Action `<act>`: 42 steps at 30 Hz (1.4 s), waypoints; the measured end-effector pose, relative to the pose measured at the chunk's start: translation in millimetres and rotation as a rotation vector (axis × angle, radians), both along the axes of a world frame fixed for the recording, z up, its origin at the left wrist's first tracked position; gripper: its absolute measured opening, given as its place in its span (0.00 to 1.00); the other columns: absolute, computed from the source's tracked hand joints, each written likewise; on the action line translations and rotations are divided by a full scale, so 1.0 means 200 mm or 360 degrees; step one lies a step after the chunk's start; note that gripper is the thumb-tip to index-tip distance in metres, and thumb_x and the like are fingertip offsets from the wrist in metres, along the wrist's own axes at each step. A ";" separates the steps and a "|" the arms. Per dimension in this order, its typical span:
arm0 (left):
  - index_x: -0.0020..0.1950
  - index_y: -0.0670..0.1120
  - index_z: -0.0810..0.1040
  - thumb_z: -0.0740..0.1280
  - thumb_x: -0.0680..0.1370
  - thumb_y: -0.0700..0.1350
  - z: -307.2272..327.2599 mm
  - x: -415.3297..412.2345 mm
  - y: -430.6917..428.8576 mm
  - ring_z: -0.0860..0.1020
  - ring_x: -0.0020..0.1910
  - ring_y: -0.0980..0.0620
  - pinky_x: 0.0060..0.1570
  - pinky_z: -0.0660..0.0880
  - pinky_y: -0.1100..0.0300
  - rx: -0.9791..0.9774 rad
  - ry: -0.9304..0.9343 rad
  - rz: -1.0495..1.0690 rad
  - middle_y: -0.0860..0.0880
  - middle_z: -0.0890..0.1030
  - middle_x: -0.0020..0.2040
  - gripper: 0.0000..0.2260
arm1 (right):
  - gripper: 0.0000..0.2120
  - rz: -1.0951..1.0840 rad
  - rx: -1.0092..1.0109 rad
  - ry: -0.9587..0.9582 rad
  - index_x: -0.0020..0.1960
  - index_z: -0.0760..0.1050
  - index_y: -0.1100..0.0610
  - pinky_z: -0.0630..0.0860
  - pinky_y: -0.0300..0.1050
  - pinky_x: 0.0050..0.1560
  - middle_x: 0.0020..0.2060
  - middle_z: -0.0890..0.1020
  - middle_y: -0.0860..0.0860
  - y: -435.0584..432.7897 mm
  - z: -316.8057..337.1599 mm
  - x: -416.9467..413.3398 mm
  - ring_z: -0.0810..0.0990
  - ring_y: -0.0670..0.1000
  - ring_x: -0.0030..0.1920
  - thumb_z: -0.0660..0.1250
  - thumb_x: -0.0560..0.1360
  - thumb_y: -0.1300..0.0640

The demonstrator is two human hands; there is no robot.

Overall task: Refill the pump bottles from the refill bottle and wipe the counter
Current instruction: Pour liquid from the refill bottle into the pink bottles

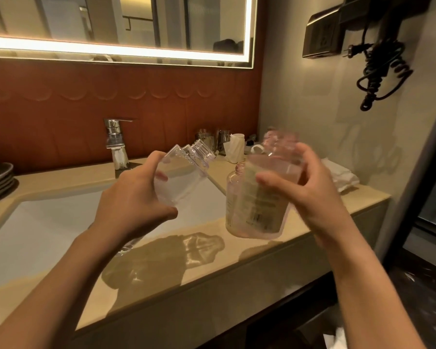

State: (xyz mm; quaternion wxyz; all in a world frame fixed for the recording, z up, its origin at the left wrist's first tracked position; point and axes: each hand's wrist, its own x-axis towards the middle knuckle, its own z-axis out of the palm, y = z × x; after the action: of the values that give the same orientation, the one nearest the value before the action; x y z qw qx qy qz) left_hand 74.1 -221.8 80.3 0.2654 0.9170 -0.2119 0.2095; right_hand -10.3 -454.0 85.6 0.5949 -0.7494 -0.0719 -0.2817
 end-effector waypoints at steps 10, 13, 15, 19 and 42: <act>0.61 0.60 0.61 0.78 0.60 0.45 -0.02 0.00 0.13 0.75 0.43 0.48 0.41 0.74 0.52 -0.0003 -0.0012 0.0138 0.57 0.78 0.53 0.37 | 0.33 0.0093 -0.0264 0.0150 0.58 0.60 0.34 0.66 0.25 0.57 0.57 0.72 0.36 0.31 -0.31 0.10 0.71 0.36 0.57 0.77 0.64 0.48; 0.60 0.61 0.61 0.78 0.60 0.45 -0.02 0.01 0.14 0.75 0.42 0.48 0.42 0.74 0.52 0.0002 -0.0014 0.0157 0.57 0.79 0.53 0.37 | 0.32 0.0048 -0.0224 0.0124 0.56 0.59 0.33 0.69 0.34 0.60 0.56 0.70 0.35 0.28 -0.32 0.15 0.71 0.39 0.59 0.77 0.64 0.49; 0.60 0.61 0.60 0.78 0.60 0.45 -0.02 0.01 0.13 0.74 0.42 0.48 0.41 0.74 0.53 0.0001 -0.0014 0.0163 0.57 0.79 0.53 0.37 | 0.32 0.0035 -0.0236 0.0117 0.57 0.60 0.33 0.71 0.44 0.63 0.57 0.70 0.36 0.26 -0.32 0.18 0.71 0.41 0.61 0.77 0.63 0.49; 0.62 0.60 0.62 0.77 0.60 0.45 -0.03 0.02 0.11 0.74 0.43 0.49 0.39 0.71 0.55 0.0021 -0.0007 0.0166 0.57 0.79 0.54 0.36 | 0.34 0.0035 -0.0229 0.0118 0.62 0.62 0.39 0.73 0.45 0.61 0.57 0.73 0.39 0.21 -0.33 0.23 0.73 0.42 0.60 0.77 0.63 0.50; 0.66 0.59 0.62 0.75 0.62 0.45 -0.07 0.14 -0.13 0.73 0.41 0.50 0.33 0.67 0.59 0.0117 0.0022 0.0133 0.58 0.76 0.56 0.37 | 0.49 -0.0104 -0.0200 0.0221 0.73 0.52 0.42 0.68 0.57 0.66 0.71 0.63 0.45 -0.11 -0.38 0.47 0.64 0.50 0.70 0.75 0.59 0.37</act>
State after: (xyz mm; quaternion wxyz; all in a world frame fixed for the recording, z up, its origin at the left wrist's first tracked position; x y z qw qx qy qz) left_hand 101.1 -247.6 67.0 0.2240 0.9356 -0.1791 0.2060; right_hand 84.6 -476.0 10.1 0.5408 -0.8049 -0.0237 -0.2433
